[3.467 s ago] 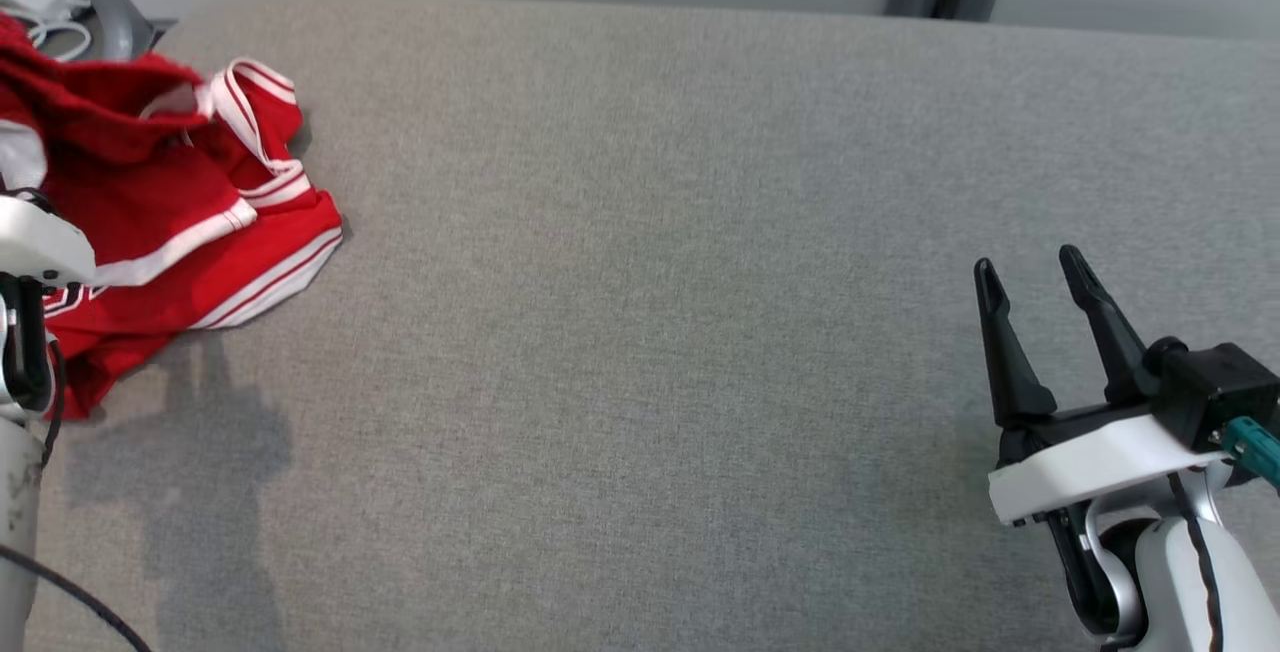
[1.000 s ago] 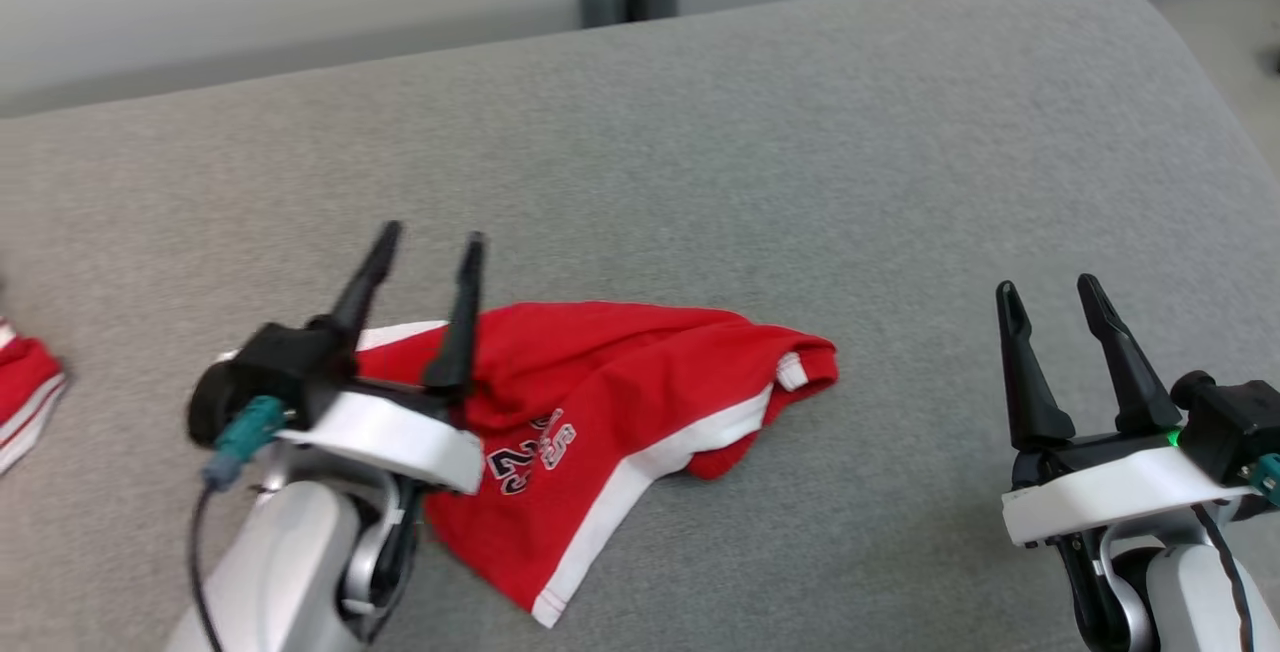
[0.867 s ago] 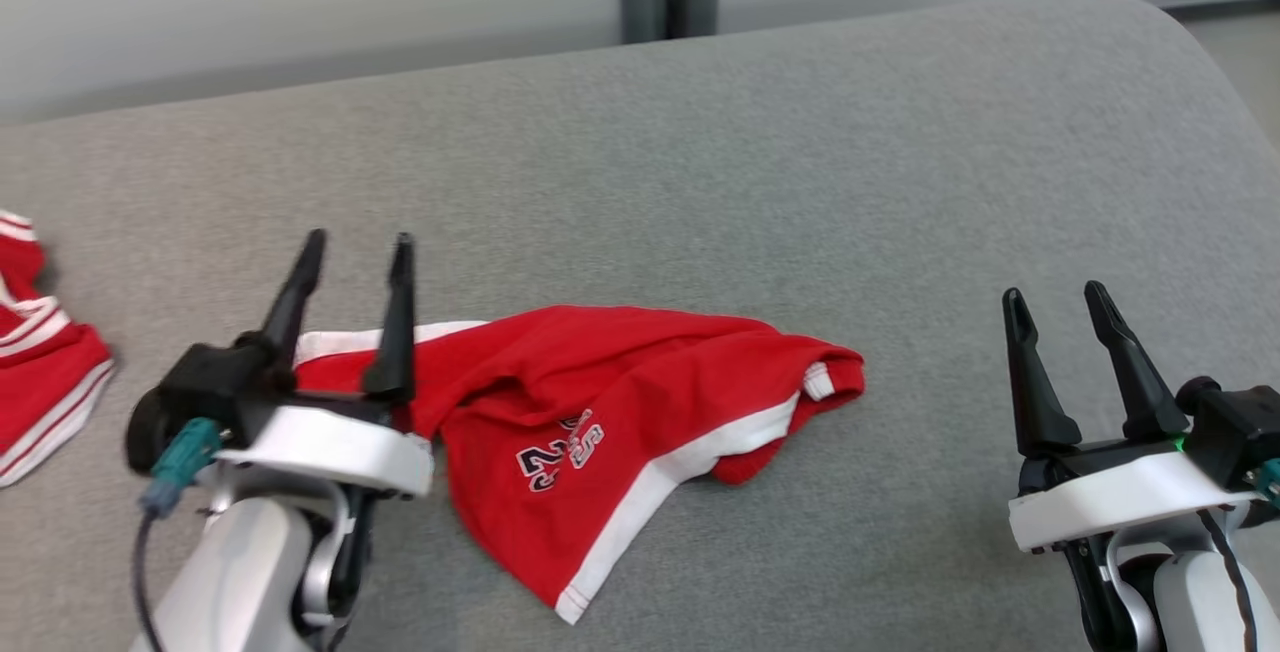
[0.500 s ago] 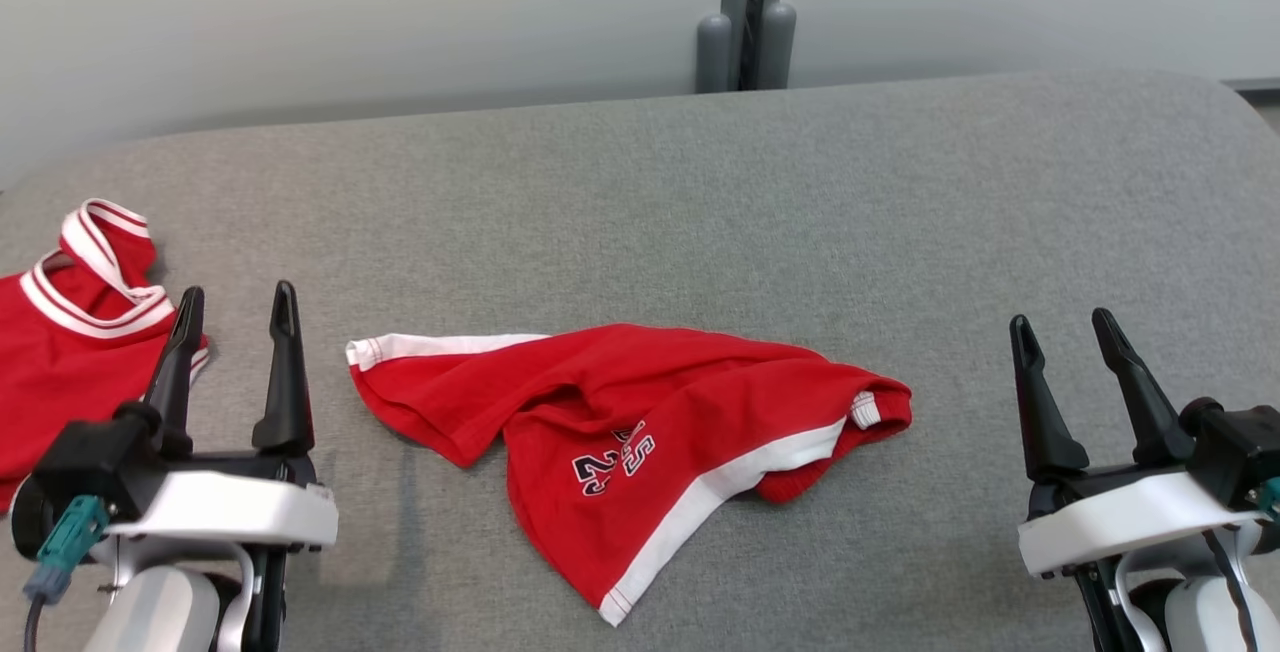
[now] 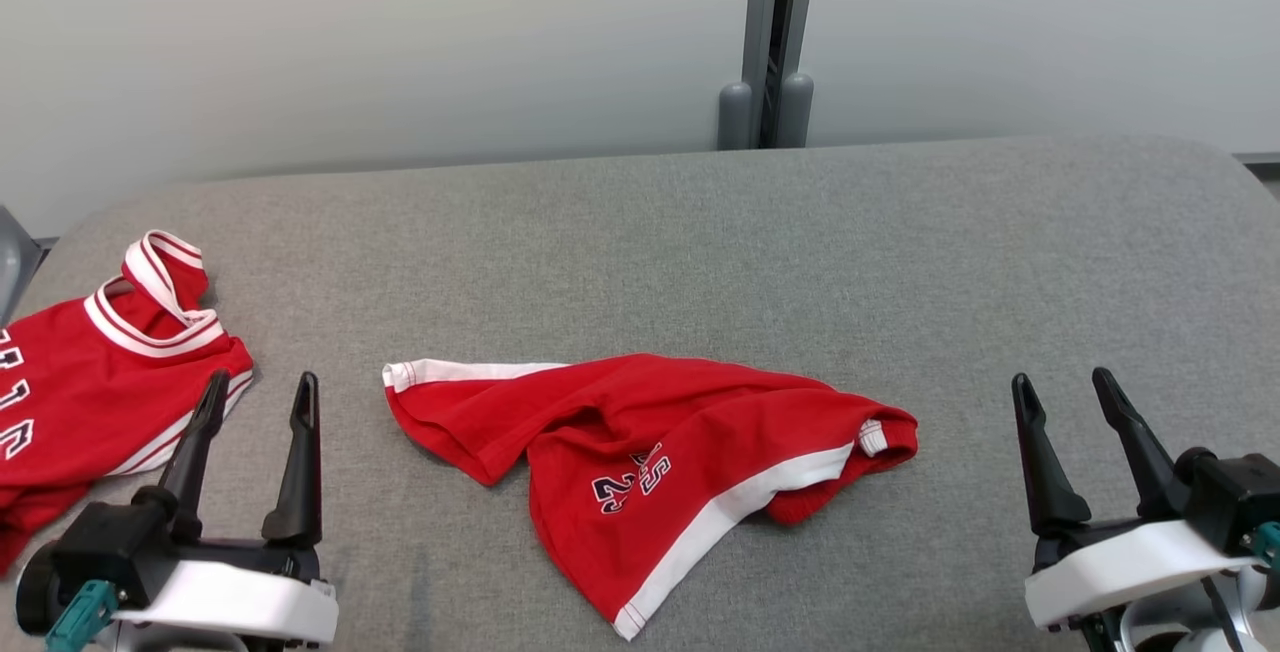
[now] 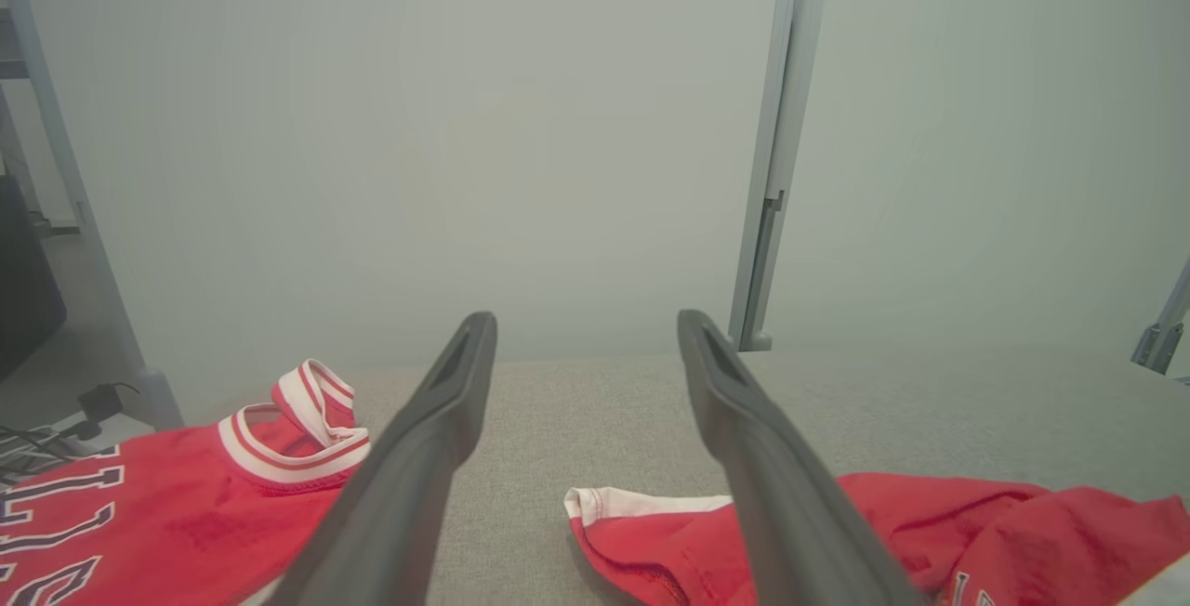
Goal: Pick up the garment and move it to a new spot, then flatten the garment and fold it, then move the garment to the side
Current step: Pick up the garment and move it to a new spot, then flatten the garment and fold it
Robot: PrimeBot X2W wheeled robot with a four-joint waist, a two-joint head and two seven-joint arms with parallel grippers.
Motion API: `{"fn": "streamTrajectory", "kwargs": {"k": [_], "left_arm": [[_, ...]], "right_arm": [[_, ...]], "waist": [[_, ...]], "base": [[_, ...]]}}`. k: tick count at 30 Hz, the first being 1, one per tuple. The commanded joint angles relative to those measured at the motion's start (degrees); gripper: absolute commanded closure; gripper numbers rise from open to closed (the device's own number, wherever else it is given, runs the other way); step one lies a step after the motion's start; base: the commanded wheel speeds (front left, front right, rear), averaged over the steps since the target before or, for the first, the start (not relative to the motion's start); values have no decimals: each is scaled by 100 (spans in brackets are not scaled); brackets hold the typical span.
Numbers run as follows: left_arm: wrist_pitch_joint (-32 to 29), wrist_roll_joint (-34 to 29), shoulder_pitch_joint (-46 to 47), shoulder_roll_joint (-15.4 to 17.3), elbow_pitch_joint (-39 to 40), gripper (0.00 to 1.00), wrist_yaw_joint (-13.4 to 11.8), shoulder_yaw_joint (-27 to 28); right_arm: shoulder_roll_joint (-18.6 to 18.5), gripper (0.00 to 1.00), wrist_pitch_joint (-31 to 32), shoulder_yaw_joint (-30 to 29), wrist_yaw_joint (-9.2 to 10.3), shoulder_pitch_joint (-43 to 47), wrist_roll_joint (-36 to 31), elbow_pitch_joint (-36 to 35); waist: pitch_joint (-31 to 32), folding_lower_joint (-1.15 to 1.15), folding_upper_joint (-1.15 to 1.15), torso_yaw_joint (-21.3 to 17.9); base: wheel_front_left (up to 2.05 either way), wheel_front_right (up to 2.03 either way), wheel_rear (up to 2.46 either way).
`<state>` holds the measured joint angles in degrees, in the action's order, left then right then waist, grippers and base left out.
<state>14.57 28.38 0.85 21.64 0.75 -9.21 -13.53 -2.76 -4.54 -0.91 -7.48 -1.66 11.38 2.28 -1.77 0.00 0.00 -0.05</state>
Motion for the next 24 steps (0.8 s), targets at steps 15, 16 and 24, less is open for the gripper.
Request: {"fn": "streamTrajectory", "kwargs": {"k": [15, 16, 24], "left_arm": [[-58, 25, -242, 127, -104, 0, 45, -112], [-55, 26, -228, 119, -118, 0, 49, -114], [-49, 62, -153, 91, -228, 0, 30, -135]], "right_arm": [[-26, 0, 118, -148, -3, 393, -25, -106], [-26, 0, 124, -149, -3, 396, -34, -113], [-26, 0, 155, -166, -3, 394, -37, -140]], "waist": [[293, 0, 0, 14], [295, 0, 0, 15], [307, 0, 0, 39]], "base": [[0, 0, 0], [0, 0, 0], [0, 0, 0]]}}
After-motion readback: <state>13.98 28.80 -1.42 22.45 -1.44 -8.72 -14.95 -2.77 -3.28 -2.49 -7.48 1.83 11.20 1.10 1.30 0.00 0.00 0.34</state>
